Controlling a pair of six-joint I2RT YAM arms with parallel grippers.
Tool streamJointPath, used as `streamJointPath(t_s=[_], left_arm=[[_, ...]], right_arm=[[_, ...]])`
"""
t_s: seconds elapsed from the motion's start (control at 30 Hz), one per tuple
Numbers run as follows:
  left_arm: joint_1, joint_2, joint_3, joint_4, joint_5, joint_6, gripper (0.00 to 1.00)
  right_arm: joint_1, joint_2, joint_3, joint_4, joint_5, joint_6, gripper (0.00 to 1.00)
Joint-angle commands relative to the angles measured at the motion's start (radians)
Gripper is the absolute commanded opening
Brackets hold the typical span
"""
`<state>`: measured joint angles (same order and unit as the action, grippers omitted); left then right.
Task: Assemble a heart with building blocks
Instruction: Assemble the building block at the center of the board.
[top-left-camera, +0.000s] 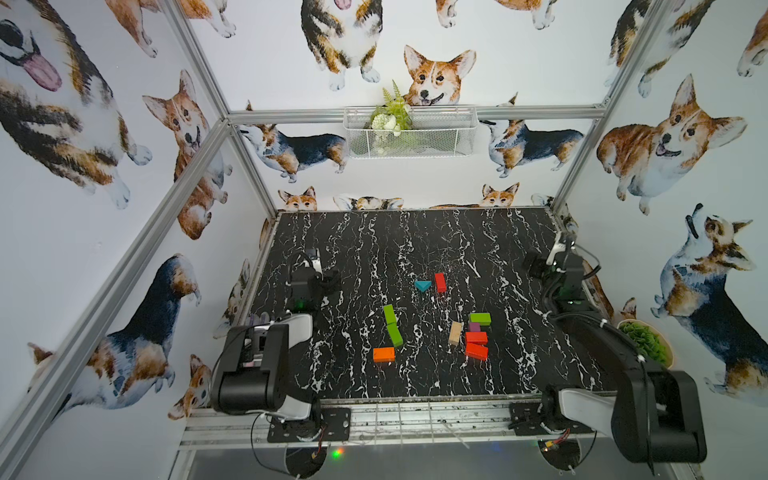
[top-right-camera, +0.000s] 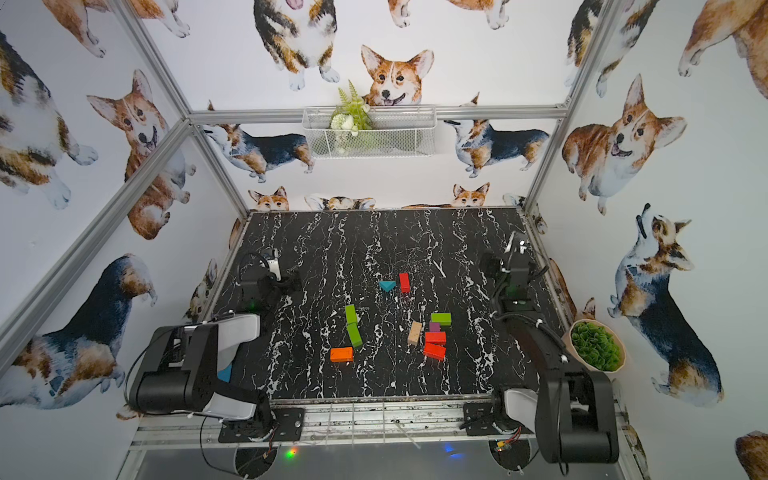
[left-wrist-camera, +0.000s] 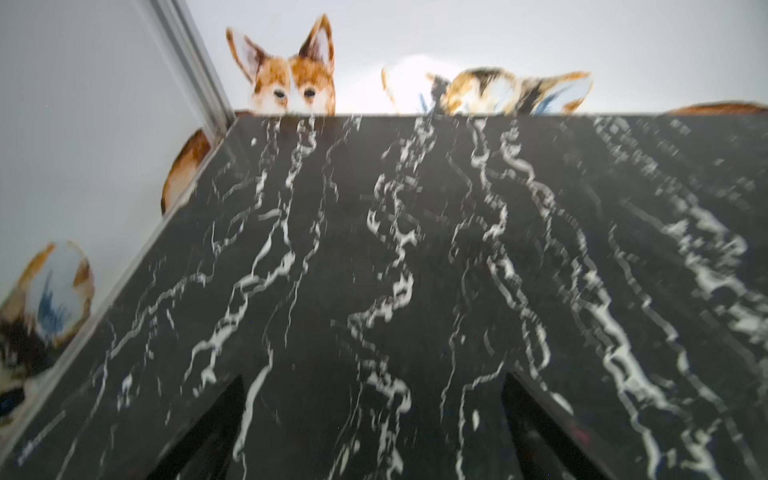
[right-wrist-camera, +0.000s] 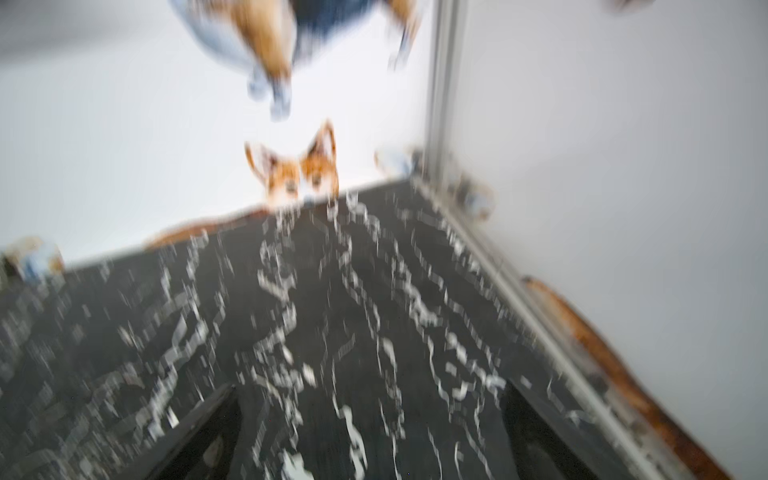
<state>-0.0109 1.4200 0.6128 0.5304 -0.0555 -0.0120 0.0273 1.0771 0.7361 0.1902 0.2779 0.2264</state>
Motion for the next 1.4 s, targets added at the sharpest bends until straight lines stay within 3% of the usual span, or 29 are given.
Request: streamJointPath(t_s=[0.0,0.03,0.07,0.13,0.27,0.3,0.4,0.47,0.5,0.6,0.67,0.77,0.9,1.03,1.2,1.37], left_arm=[[0.011,-0.100,0.169,-0.360,-0.034,-0.104,1.00],[0.011,-0.132,0.200,-0.400,-0.020,-0.150,1.00],[0.011,-0.169,0.224,-0.428,0.009,-0.210,1.00],[0.010,-0.212,0.274,-0.495,0.089,-0.329,1.00],[-0.083,-0.183,0.371,-0.748,0.159,-0.442,1.00],[-0.147,-0.180,0.386,-0.806,0.115,-0.422,1.00],[-0.465,-0.190,0.429,-0.975,-0.192,-0.275,1.00],[-0.637,-0.198,0.435,-1.037,-0.336,-0.247,1.00],[-0.669,-0.207,0.433,-1.056,-0.335,-0.266,1.00],[-0.629,-0.262,0.411,-1.093,-0.234,-0.411,1.00],[-0.527,-0.293,0.382,-1.070,-0.060,-0.461,1.00],[-0.394,-0.298,0.366,-1.030,0.201,-0.469,1.00],[-0.375,-0.303,0.370,-1.043,0.203,-0.461,1.00],[-0.372,-0.349,0.323,-0.992,0.198,-0.455,1.00],[-0.356,-0.364,0.284,-0.998,0.154,-0.505,1.00],[-0.226,-0.322,0.204,-0.922,0.399,-0.561,1.00]], right_arm=[[-0.001,-0.108,0.108,-0.455,0.069,0.235,1.00],[-0.025,-0.133,0.081,-0.451,0.036,0.336,0.99],[-0.087,-0.138,0.070,-0.446,-0.132,0.393,1.00],[-0.101,-0.064,0.167,-0.602,-0.273,0.418,1.00],[0.109,0.140,0.401,-1.023,-0.069,0.384,1.00],[0.133,0.155,0.403,-1.033,-0.083,0.382,1.00],[0.148,0.123,0.321,-0.956,-0.267,0.439,1.00],[0.248,0.148,0.354,-1.009,-0.242,0.439,0.97],[0.317,0.175,0.389,-1.042,-0.177,0.430,0.93],[0.495,0.292,0.482,-1.118,-0.104,0.416,0.71],[0.552,0.364,0.513,-1.113,-0.114,0.420,0.57],[0.580,0.468,0.548,-1.076,-0.168,0.424,0.52],[0.586,0.627,0.662,-1.076,-0.199,0.391,0.51],[0.586,0.811,0.831,-1.131,-0.197,0.346,0.62],[0.586,0.980,0.993,-1.175,-0.199,0.302,0.62],[0.586,1.085,1.082,-1.184,-0.223,0.291,0.56]])
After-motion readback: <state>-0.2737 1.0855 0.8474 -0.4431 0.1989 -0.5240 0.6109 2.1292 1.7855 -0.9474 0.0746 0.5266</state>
